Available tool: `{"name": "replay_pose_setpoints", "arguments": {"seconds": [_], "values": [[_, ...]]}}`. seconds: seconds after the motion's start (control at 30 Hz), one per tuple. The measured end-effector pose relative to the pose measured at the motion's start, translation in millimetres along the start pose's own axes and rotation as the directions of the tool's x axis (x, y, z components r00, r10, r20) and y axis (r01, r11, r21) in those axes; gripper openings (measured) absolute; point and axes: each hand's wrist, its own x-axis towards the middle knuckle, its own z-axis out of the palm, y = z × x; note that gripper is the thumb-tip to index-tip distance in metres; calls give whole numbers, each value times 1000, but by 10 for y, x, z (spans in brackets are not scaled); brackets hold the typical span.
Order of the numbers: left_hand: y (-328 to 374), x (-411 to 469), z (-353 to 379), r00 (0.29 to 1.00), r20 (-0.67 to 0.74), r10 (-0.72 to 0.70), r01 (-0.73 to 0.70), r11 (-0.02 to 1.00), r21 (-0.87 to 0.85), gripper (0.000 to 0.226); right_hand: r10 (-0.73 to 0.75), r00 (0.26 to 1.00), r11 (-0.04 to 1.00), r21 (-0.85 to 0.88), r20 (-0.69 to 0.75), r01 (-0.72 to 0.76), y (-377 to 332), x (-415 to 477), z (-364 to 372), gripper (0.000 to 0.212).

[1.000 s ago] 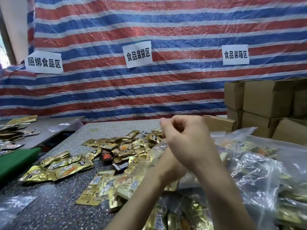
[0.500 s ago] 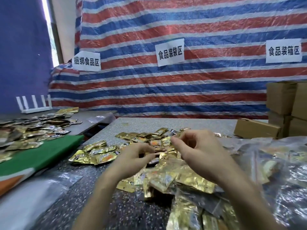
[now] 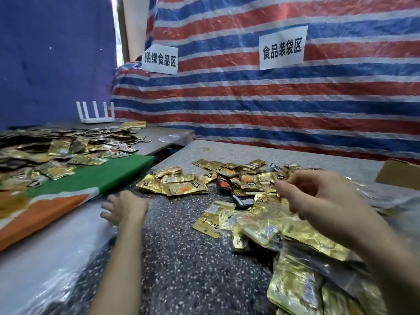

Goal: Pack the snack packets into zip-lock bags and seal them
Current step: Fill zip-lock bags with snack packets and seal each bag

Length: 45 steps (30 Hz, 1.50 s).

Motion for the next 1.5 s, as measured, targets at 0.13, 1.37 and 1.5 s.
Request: {"name": "replay_pose_setpoints", "arguments": {"seconds": [0.13, 1.37, 1.5], "values": [[-151, -9, 207, 994, 41, -98, 100, 993, -65, 34, 10, 1000, 1000, 10, 9, -11, 19, 16, 1, 41], [883, -1914, -1015, -112, 82, 990, -457, 22, -889, 21, 104, 972, 851, 486, 212, -198, -144, -58, -123, 32], [860, -1827, -1058, -158, 273, 949, -351, 205, -914, 12, 47, 974, 847, 509, 220, -156, -132, -74, -168, 25]]}}
